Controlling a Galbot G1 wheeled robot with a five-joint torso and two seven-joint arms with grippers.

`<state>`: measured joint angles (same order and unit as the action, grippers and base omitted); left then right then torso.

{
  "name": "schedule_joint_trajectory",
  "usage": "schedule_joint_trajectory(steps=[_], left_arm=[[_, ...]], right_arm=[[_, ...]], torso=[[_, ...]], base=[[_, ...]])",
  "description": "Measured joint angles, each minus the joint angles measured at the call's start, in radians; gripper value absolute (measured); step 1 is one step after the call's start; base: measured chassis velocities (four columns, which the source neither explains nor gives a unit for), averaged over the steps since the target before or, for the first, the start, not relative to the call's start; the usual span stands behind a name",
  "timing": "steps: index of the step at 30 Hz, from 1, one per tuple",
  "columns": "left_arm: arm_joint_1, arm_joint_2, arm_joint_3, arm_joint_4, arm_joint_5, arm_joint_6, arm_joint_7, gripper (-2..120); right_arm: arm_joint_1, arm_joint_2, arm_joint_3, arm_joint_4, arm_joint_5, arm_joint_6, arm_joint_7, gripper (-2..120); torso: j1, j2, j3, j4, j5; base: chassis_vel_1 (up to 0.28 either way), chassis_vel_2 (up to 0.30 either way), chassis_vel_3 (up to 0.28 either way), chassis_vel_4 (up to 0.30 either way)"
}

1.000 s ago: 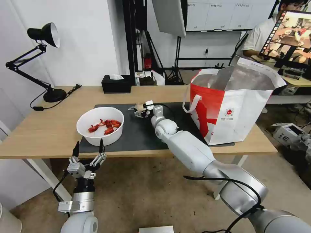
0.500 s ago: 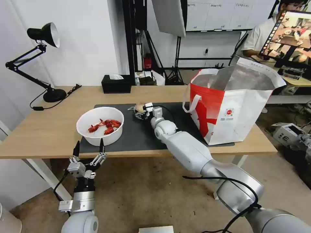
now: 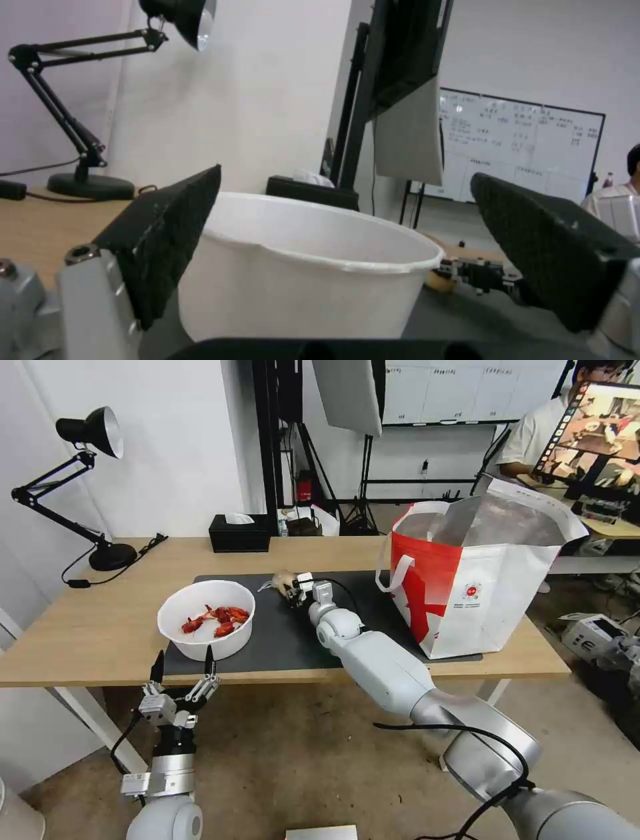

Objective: Pick up the trash from the table and place it into the takeout bag.

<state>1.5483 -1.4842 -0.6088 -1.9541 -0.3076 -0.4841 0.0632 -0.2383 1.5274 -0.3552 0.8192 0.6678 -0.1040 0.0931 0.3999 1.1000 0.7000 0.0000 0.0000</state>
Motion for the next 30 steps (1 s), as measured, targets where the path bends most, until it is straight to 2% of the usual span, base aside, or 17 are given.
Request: schedule_joint_trajectory(steps=[4,14,20,25,27,28,30], left_arm=[[0.001,0.000,0.000,0.000,0.000,0.000,0.000,100],[0.002,0.001,-0.001,0.000,0.000,0.000,-0.001,100],[0.002,0.002,-0.003,-0.005,0.000,0.000,-0.001,100],[0.002,0.001,-0.001,-0.006,0.000,0.000,-0.001,100],[0.001,-0.001,0.001,-0.008,0.000,0.000,-0.001,100],[0.001,-0.001,0.001,-0.008,0.000,0.000,-0.001,100],[0.001,-0.003,0.002,-0.010,0.001,0.000,-0.001,100]], right_arm=[[-0.002,-0.002,0.003,0.011,0.000,0.000,0.001,3],[-0.018,-0.045,0.013,0.137,-0.019,0.000,0.012,3],[-0.050,-0.124,0.020,0.339,-0.032,0.001,0.036,3],[-0.056,-0.165,0.029,0.438,-0.032,0.001,0.048,3],[-0.058,-0.202,0.041,0.536,-0.032,-0.003,0.059,3],[-0.058,-0.202,0.041,0.536,-0.032,-0.003,0.059,3],[-0.062,-0.229,0.054,0.612,-0.032,-0.010,0.068,3]], torso=[[0.000,0.000,0.000,0.0000,0.0000],[0.000,0.000,0.000,0.0001,0.0000],[0.000,0.000,0.000,-0.0001,0.0000],[0.000,0.000,0.000,0.0000,0.0001],[0.000,0.000,0.000,0.0000,0.0001],[0.000,0.000,0.000,0.0000,0.0001],[0.000,0.000,0.000,0.0000,0.0001]], base=[[0.000,0.000,0.000,0.000],[0.000,0.000,0.000,0.000],[0.000,0.000,0.000,0.000],[0.000,0.000,0.000,0.000],[0.000,0.000,0.000,0.000],[0.000,0.000,0.000,0.000],[0.000,0.000,0.000,0.000]])
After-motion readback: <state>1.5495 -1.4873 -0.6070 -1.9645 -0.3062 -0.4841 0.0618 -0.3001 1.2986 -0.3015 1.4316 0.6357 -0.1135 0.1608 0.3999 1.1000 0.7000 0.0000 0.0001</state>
